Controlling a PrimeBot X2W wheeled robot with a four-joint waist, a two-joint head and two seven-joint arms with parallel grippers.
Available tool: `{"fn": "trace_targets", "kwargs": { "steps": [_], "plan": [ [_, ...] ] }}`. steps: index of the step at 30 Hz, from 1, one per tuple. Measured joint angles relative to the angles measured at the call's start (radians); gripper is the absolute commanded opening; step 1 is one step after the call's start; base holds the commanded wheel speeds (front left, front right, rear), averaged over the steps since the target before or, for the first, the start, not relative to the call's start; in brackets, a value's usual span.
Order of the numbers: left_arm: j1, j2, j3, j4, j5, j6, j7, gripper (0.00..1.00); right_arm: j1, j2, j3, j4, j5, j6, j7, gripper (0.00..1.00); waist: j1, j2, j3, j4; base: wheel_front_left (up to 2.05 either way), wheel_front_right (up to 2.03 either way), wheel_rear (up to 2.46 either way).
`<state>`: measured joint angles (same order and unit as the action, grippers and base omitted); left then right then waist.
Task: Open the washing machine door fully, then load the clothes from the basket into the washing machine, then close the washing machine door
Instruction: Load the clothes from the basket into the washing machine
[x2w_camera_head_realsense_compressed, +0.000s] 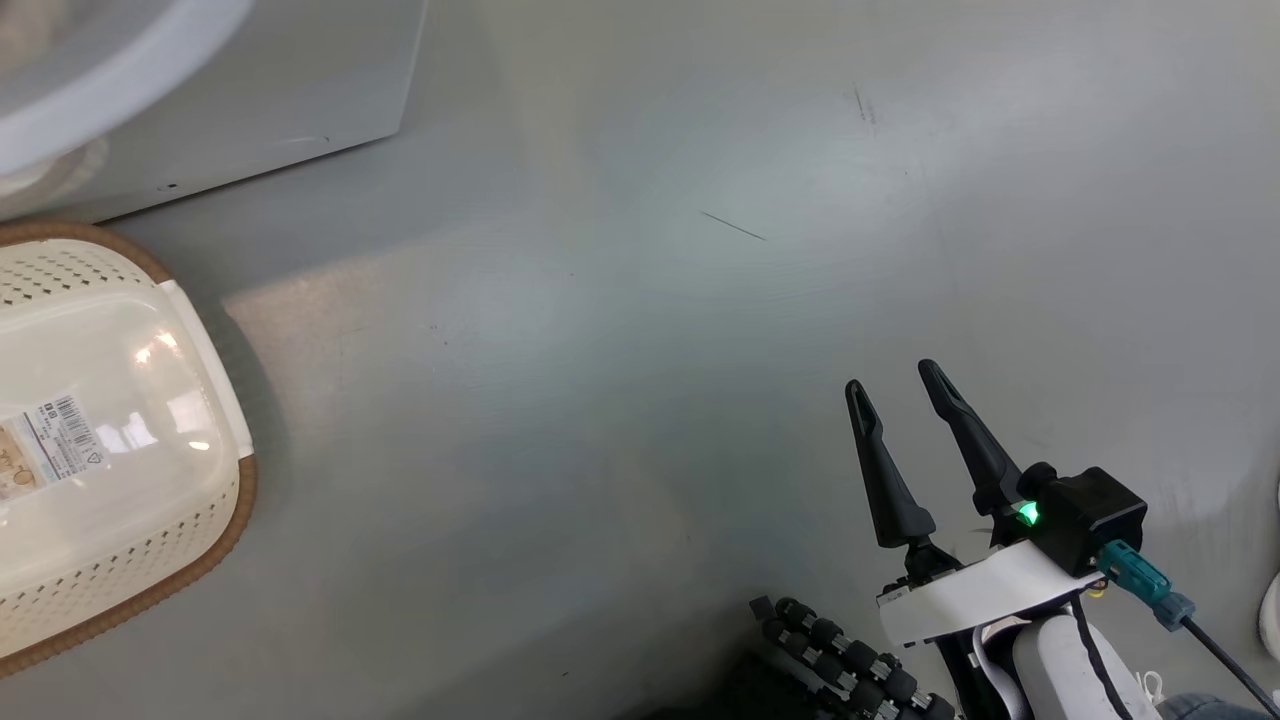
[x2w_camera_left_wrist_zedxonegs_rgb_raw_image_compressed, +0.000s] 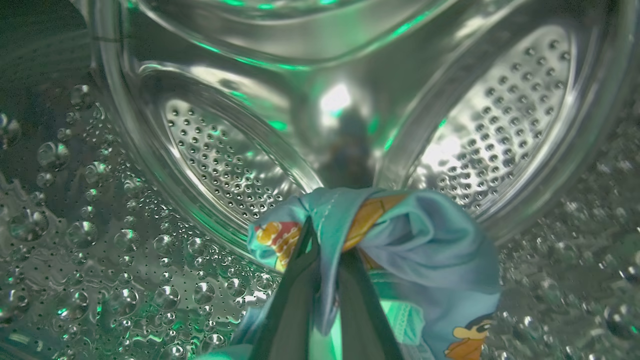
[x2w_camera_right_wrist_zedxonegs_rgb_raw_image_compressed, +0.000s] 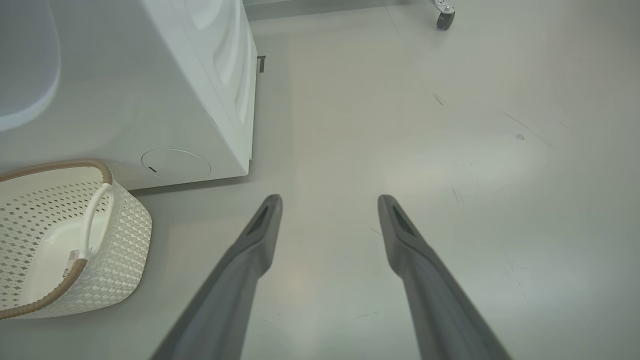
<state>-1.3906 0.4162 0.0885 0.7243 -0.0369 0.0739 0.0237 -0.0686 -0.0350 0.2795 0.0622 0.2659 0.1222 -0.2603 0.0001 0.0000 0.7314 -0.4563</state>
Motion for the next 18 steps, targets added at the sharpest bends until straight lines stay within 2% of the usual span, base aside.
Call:
{"fn": "trace_targets", "kwargs": {
  "steps": [11, 18],
  "plan": [
    [-0.124, 0.017, 0.031, -0.016, -0.035, -0.004, -0.097, 0.00, 0.019, 0.003, 0.011, -0.018, 0.034, -0.001, 0.000, 1.00, 0.0000, 0.0000, 0.047, -0.038, 0.00, 0.00, 0.00],
    [-0.127, 0.029, 0.019, 0.025, -0.032, -0.004, -0.154, 0.00, 0.022, 0.003, 0.014, -0.019, 0.040, -0.001, 0.000, 1.00, 0.0000, 0.0000, 0.056, -0.046, 0.00, 0.00, 0.00]
  ]
}}
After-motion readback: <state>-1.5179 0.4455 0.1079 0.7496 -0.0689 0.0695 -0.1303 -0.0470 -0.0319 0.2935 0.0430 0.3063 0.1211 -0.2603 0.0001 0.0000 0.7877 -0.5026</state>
